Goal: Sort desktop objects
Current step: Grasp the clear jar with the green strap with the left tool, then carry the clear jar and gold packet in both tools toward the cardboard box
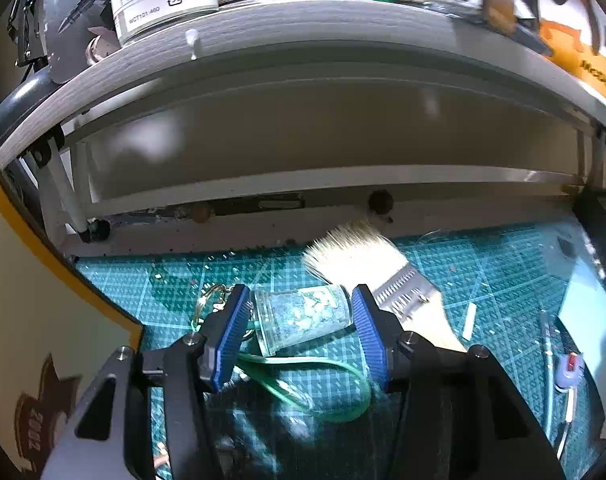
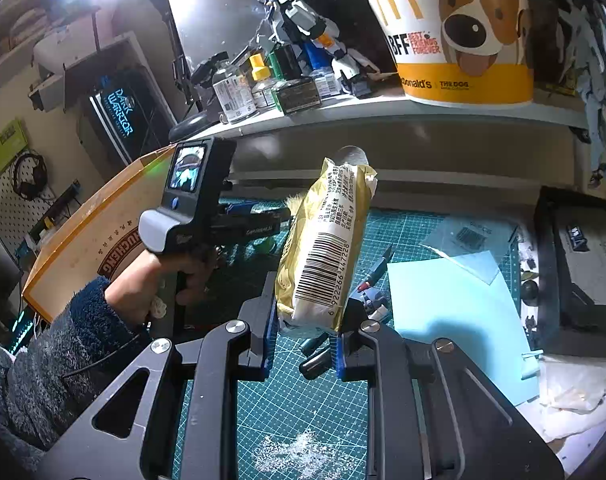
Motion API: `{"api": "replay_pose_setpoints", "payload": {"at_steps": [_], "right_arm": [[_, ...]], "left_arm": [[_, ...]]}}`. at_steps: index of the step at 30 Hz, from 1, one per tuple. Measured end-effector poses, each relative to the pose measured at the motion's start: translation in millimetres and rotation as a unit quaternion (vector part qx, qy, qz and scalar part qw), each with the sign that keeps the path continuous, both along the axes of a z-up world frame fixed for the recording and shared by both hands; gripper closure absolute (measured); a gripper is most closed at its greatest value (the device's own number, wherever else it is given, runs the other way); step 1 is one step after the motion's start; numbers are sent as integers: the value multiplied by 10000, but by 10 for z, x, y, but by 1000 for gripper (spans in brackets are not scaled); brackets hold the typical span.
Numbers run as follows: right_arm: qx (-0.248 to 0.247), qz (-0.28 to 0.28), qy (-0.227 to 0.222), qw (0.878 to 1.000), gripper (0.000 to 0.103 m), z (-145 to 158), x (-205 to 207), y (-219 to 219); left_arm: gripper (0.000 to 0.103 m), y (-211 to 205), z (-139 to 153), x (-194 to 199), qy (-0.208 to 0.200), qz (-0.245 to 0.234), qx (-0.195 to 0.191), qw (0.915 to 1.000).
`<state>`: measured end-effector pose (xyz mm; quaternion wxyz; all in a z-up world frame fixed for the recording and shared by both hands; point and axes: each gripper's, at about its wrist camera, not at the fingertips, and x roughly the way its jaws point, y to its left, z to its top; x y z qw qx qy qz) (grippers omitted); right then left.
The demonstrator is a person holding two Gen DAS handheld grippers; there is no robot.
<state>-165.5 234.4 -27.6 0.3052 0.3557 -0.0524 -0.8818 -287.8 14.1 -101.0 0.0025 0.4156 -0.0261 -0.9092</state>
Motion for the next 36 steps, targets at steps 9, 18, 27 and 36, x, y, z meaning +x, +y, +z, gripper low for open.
{"api": "replay_pose_setpoints", "payload": {"at_steps": [9, 18, 27, 36], "right_arm": [[66, -98, 67, 9999, 83, 53, 68, 1], [235, -342, 183, 9990, 83, 203, 230, -4], [456, -555, 446, 9964, 83, 534, 556, -67], [623, -841, 688, 9921, 83, 797, 894, -195]], "left_arm": [[51, 250, 370, 395, 555, -204, 104, 9982], [51, 283, 817, 821, 1070, -510, 50, 9929], [51, 264, 1195, 1334, 1482, -672, 272, 9863], [51, 140, 1581, 1903, 1967, -853, 551, 9752]]}}
